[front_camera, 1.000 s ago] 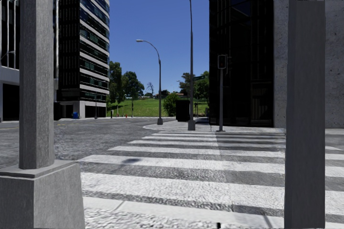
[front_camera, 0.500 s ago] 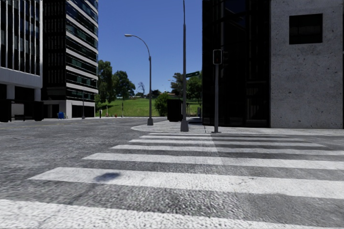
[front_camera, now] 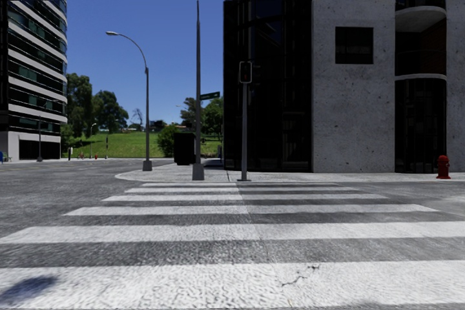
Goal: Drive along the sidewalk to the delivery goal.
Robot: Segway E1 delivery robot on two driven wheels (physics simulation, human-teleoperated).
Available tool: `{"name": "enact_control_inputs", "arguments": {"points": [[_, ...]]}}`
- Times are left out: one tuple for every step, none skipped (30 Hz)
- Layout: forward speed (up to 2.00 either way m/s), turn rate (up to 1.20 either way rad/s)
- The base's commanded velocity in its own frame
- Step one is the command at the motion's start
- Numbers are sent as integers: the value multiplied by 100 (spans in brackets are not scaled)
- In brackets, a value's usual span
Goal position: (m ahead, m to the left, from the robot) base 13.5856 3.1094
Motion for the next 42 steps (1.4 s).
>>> {"name": "enact_control_inputs", "arguments": {"points": [[122, -52], [122, -52], [122, -52], [122, -52], [122, -52], [122, -52], [122, -52], [122, -52], [122, -48], [122, -24], [122, 0], [122, 0], [122, 0], [122, 0], [122, 0], [122, 0], [122, 0], [122, 0], [122, 0], [122, 0], [122, 0], [122, 0], [122, 0], [122, 0], [122, 0], [121, 0], [123, 0], [123, 0], [134, 0], [148, 0], [160, 0], [160, 0], [165, 0], [168, 0], [169, 0], [169, 0], [169, 0], [162, 0], [150, 0], [136, 0], [130, 0], [130, 0]]}}
